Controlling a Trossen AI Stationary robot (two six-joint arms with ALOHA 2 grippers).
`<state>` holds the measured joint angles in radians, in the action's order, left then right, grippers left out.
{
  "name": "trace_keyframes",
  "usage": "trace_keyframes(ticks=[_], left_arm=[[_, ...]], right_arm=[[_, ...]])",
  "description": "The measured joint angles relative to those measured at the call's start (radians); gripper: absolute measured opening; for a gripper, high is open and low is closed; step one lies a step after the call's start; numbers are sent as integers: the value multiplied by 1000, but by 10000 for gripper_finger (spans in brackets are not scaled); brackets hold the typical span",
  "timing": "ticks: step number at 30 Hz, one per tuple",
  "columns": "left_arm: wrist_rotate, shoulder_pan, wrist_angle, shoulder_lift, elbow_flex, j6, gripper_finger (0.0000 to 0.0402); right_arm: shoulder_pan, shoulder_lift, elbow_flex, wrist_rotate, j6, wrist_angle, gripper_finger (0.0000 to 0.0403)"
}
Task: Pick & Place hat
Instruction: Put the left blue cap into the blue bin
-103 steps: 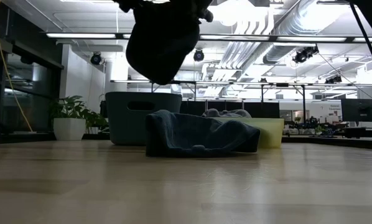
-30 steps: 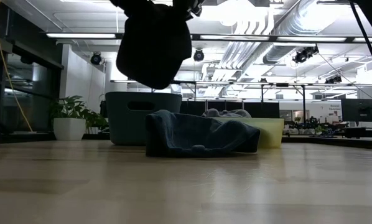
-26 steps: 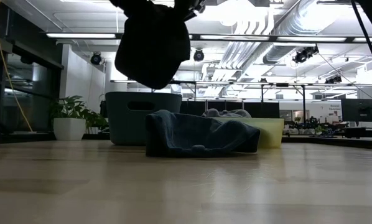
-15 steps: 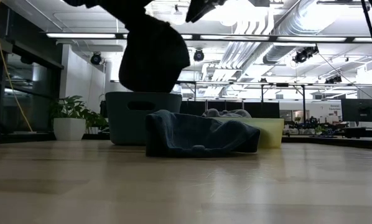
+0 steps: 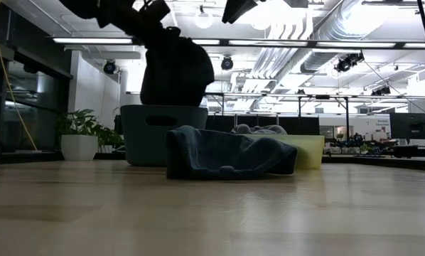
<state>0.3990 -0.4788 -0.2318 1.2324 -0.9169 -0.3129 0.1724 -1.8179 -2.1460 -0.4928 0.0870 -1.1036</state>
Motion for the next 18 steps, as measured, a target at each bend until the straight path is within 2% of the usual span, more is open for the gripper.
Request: trace_keyframes(ticks=[6, 13, 18], left_arm=[[-184, -108, 9, 1, 1, 49, 0], [-348, -209, -24, 9, 35, 150, 0], [-402, -239, -157, 10, 131, 229, 0]], right_arm=[[-15, 0, 0, -30, -15, -15, 204], [-27, -1, 0, -48, -39, -15, 204], [-37, -1, 0, -59, -46, -14, 204]])
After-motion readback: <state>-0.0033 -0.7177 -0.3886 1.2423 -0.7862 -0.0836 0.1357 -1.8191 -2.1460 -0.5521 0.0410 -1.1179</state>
